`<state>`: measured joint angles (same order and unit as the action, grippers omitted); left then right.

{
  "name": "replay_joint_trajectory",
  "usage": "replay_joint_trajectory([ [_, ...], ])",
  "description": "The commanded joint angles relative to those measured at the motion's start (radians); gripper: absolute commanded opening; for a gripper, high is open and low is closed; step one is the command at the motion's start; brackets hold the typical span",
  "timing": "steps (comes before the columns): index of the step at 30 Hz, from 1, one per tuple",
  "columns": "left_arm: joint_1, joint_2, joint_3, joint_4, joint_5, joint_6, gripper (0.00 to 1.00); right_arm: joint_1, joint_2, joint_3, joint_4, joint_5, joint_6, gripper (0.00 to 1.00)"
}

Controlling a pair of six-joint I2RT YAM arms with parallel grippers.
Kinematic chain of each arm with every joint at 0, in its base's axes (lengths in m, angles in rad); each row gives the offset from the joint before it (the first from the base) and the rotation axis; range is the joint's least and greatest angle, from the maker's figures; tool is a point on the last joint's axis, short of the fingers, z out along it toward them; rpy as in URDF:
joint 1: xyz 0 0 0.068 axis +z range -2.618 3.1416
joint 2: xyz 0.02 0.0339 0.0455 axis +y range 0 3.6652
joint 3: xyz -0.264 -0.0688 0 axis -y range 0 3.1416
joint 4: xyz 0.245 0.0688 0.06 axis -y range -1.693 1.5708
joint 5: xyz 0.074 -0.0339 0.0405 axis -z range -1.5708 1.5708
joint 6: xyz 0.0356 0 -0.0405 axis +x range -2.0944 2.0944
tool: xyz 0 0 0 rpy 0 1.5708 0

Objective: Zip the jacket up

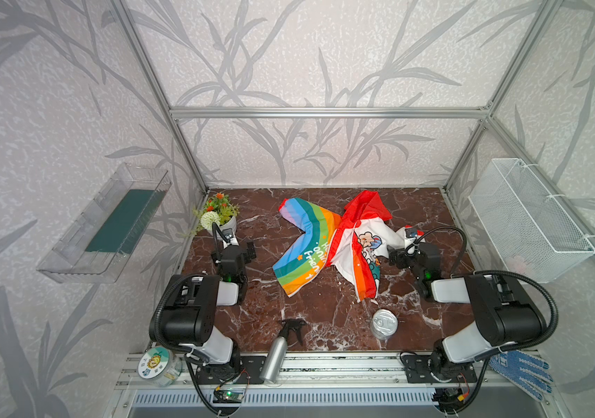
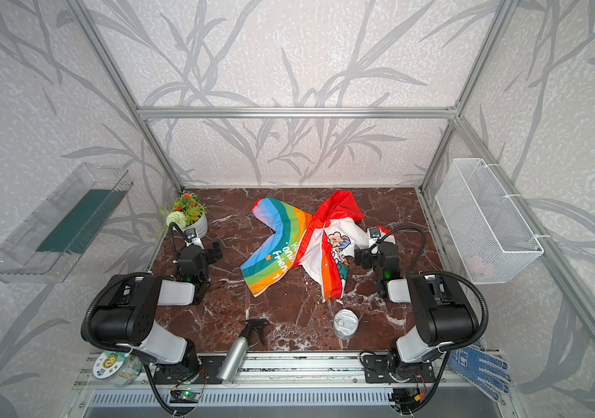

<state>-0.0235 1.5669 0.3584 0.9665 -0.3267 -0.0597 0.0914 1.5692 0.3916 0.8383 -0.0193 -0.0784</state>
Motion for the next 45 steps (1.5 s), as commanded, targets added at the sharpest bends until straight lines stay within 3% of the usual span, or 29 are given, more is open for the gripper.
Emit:
replay_joint_trajectory([
  [1, -0.04, -0.021, -0.007, 0.031, -0.103, 0.021, 0.99, 0.007, -0.035, 0.003, 0.041, 0.04, 0.001, 0.99],
  [2, -0.061, -0.036, -0.029, 0.081, -0.119, 0.053, 0.99, 0.019, -0.064, -0.013, 0.071, 0.08, -0.001, 0.99],
  [3, -0.13, -0.074, -0.034, 0.1, -0.302, 0.103, 0.99, 0.058, -0.157, -0.006, -0.023, 0.124, -0.034, 0.99],
  [4, -0.2, -0.151, -0.006, 0.041, -0.437, 0.179, 0.99, 0.124, -0.282, 0.049, -0.261, 0.219, -0.06, 0.99],
  [5, -0.236, -0.229, 0.032, -0.086, -0.414, 0.235, 0.99, 0.184, -0.376, 0.131, -0.515, 0.302, -0.043, 0.99],
  [6, -0.249, -0.315, 0.106, -0.321, -0.354, 0.223, 0.99, 0.243, -0.448, 0.223, -0.745, 0.36, 0.025, 0.99],
  [7, -0.247, -0.385, 0.207, -0.602, -0.293, 0.145, 0.99, 0.304, -0.492, 0.289, -0.911, 0.412, 0.104, 0.99],
  [9, -0.238, -0.442, 0.374, -0.972, -0.184, 0.016, 0.99, 0.436, -0.529, 0.381, -1.135, 0.488, 0.242, 0.99],
  [12, -0.238, -0.459, 0.491, -1.215, 0.0, -0.156, 0.99, 0.647, -0.498, 0.456, -1.292, 0.57, 0.355, 0.99],
  [14, -0.238, -0.446, 0.54, -1.328, 0.145, -0.214, 0.99, 0.725, -0.439, 0.532, -1.402, 0.546, 0.509, 0.99],
  [20, -0.237, -0.381, 0.593, -1.539, 0.367, -0.313, 0.95, 0.796, -0.245, 0.642, -1.377, 0.235, 0.777, 0.99],
  [26, -0.237, -0.367, 0.471, -1.497, 0.515, -0.429, 0.89, 0.792, -0.182, 0.613, -1.219, 0.162, 0.853, 0.99],
  [29, -0.236, -0.342, 0.401, -1.423, 0.596, -0.469, 0.86, 0.789, -0.14, 0.645, -1.228, 0.134, 0.855, 0.99],
  [31, -0.238, -0.307, 0.36, -1.372, 0.652, -0.485, 0.79, 0.789, -0.115, 0.662, -1.233, 0.112, 0.861, 0.99],
  [38, -0.238, -0.246, 0.322, -1.339, 0.694, -0.489, 0.7, 0.781, -0.07, 0.652, -1.172, 0.057, 0.916, 0.99],
  [45, -0.25, -0.205, 0.292, -1.312, 0.634, -0.477, 0.61, 0.771, -0.06, 0.643, -1.165, 0.052, 0.942, 0.99],
])
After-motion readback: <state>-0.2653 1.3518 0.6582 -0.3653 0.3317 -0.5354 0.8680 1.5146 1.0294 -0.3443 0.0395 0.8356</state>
